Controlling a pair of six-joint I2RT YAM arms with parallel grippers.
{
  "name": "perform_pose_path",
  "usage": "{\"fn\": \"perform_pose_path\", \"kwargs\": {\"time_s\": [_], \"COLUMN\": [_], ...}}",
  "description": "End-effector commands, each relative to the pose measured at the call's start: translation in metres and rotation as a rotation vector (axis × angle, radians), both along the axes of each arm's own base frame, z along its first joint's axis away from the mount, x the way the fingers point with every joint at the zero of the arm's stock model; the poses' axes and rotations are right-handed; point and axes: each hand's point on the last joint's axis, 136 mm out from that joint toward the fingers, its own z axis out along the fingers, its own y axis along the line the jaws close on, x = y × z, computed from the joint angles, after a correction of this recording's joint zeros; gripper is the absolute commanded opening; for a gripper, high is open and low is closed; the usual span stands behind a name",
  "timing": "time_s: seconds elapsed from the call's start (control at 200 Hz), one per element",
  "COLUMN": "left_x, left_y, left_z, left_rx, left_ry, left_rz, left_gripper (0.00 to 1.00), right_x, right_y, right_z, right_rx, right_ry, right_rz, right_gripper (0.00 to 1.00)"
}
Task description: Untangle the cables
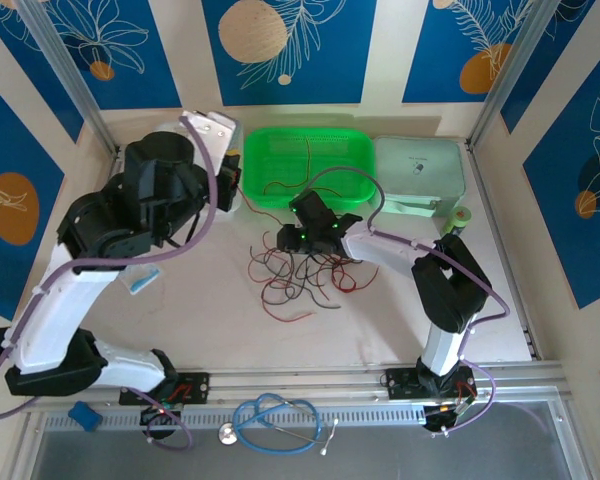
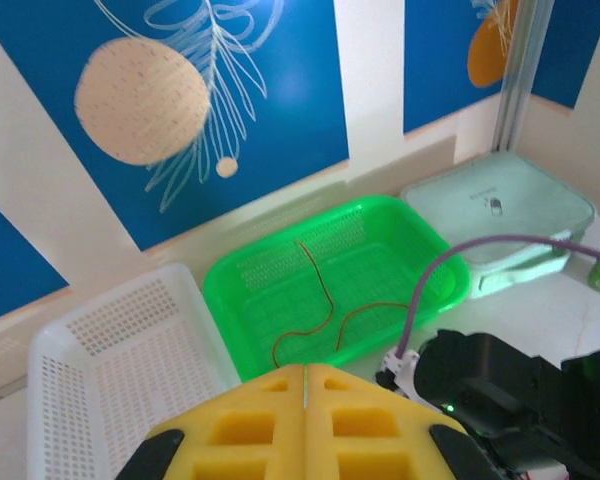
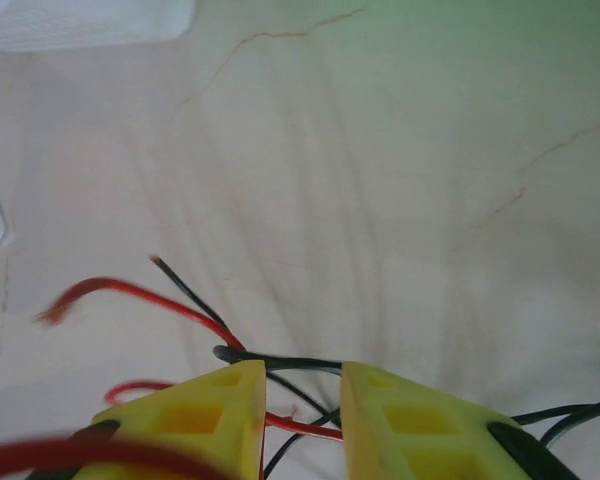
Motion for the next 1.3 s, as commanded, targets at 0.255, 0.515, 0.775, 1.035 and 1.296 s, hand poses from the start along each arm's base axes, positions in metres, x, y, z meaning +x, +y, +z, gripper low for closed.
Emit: {"fn": "perform_pose_path", "kwargs": {"time_s": [0.255,0.515,0.775,1.035,1.296], "left_x": [-0.020,-0.027,-0.022,-0.022,-0.028], "left_y": [0.055,0.082,0.061,0.045,0.041], "left_z": [0.059,0.064,0.045,0.044,0.051], "left_rx": [-0.102,-0.095,-0.112,-0.131,-0.144], "left_ry": [-0.191,-0.229,-0.169,-0.151,-0.154], "left_rz": [0.112,0.189,0.129,0.070,0.019], "left_gripper": [0.00,0.01,0.01,0.01,0.02], "right_x": [0.007,-0.009,-0.038,-0.019,-0.036], "right_y": [-0.050,-0.070,-0.008,0.021,0.045], "right_z": [-0.015,0.007,0.074,0.071,0.073], "right_rx": [-0.046,-0.042,0.135,0.234,0.293], "right_ry": [0.051,-0.001,-0.187,-0.027,-0.144], "right_rz": [-0.162,-0.132,0.163,0.202,0.756], "right_gripper": [0.17,0.19,0.52,0.49,0.45]}}
